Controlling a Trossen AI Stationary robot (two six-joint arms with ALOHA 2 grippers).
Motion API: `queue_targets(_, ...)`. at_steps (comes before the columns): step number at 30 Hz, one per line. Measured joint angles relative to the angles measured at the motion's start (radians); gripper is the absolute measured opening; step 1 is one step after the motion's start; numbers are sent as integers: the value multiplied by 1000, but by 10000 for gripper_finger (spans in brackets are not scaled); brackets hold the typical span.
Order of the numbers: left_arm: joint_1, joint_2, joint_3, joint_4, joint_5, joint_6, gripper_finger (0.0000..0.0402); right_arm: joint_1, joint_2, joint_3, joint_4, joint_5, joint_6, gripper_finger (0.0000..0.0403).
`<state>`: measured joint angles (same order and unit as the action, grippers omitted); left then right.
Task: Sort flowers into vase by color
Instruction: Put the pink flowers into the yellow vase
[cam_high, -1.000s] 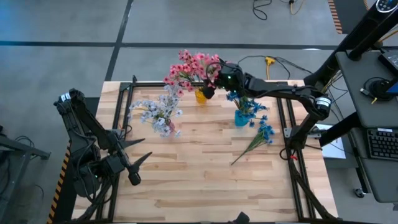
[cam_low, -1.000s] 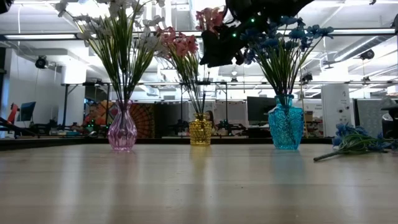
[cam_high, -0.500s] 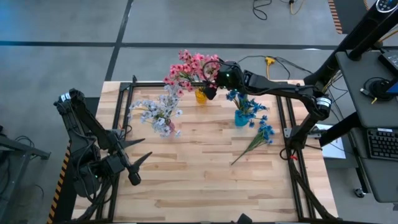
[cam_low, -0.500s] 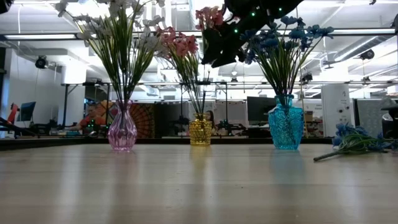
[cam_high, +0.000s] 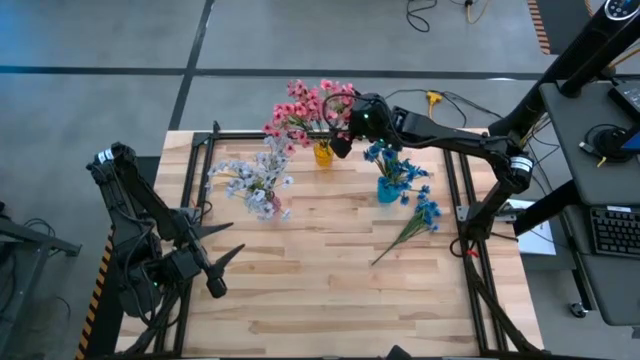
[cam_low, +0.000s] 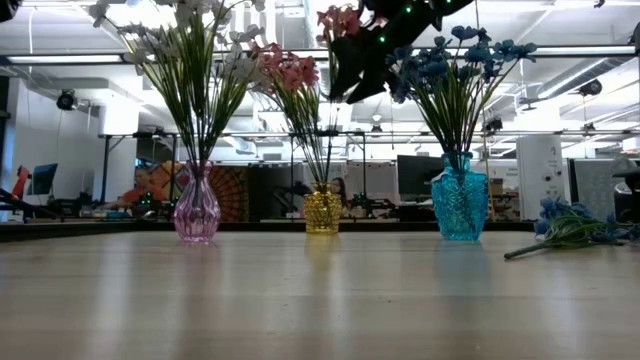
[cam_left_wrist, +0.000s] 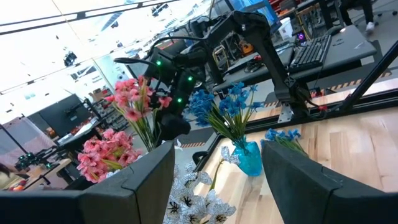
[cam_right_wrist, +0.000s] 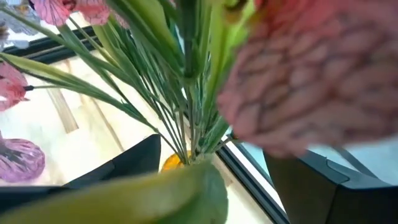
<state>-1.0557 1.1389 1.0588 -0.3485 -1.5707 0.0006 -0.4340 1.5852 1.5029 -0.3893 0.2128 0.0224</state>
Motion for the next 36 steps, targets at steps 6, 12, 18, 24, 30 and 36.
queue_targets(6,2,0,-1,-2,0,-2,223,20,28,-4,-36,3,-4,279)
queue_targets(12,3,0,-1,-6,0,-6,223,22,31,-2,-34,28,-22,277)
queue_targets(18,4,0,-1,-9,0,-6,223,25,21,-2,-71,36,-35,274)
queue_targets(24,4,0,-1,-9,0,-6,223,30,16,-1,-96,52,-52,276)
queue_targets(30,5,0,-1,-10,0,-6,223,28,14,15,-87,129,-124,276)
queue_targets(36,7,0,-1,-10,0,-7,223,37,19,16,-89,123,-184,271)
